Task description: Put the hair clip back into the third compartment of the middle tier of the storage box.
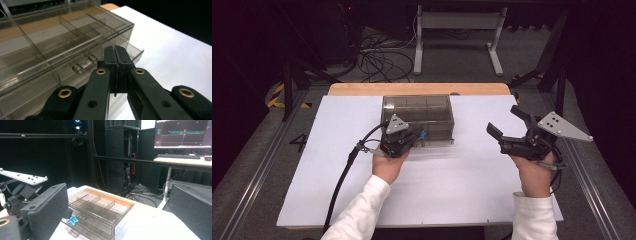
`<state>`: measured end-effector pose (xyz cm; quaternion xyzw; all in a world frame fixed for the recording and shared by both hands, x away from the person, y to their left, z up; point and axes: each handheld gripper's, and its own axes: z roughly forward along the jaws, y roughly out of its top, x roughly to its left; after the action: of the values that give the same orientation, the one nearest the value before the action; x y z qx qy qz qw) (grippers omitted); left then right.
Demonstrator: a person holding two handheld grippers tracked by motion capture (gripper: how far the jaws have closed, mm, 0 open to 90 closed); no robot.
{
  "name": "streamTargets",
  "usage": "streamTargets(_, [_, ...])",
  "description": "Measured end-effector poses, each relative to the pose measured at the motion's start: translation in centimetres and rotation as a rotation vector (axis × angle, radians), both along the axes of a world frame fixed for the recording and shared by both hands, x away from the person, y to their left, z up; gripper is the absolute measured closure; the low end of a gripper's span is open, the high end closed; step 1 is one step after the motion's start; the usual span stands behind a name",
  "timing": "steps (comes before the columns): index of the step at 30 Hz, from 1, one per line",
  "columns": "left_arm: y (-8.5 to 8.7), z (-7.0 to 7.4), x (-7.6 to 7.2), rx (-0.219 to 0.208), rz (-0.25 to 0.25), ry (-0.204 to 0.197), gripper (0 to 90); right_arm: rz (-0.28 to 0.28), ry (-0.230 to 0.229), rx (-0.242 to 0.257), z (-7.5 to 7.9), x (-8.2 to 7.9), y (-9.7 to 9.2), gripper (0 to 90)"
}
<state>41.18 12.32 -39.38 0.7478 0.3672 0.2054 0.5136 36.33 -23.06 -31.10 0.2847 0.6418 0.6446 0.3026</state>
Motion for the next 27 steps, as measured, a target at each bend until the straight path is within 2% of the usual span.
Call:
streamTargets(4, [-0.4, 0.0, 0.2, -0.018, 0.008, -0.01, 89.1, 0.001, 0.003, 0.007, 0.0, 0.0, -0.1, 3.4])
streamTargets(10, [-1.0, -0.2, 0.3, -0.03, 0.012, -0.051, 89.1, 0.0, -0.002, 0.011, 0.0, 0.0, -0.3, 3.4])
streamTargets(16, [-1.7, -0.5, 0.6, -0.038, 0.005, -0.06, 89.1, 0.001, -0.002, 0.015, 0.1, 0.0, -0.4, 3.4])
streamTargets(18, [-1.9, -0.7, 0.6, -0.048, -0.007, -0.076, 89.1, 0.001, -0.002, 0.016, 0.1, 0.0, -0.4, 3.4])
streamTargets(22, [-2.4, -1.0, 0.8, -0.041, -0.008, -0.108, 89.1, 0.001, -0.003, 0.016, 0.1, -0.1, -0.3, 3.4])
streamTargets(27, [-3.0, -1.5, 1.0, -0.044, -0.007, -0.109, 89.1, -0.003, -0.005, 0.021, 0.1, -0.1, -0.5, 3.4])
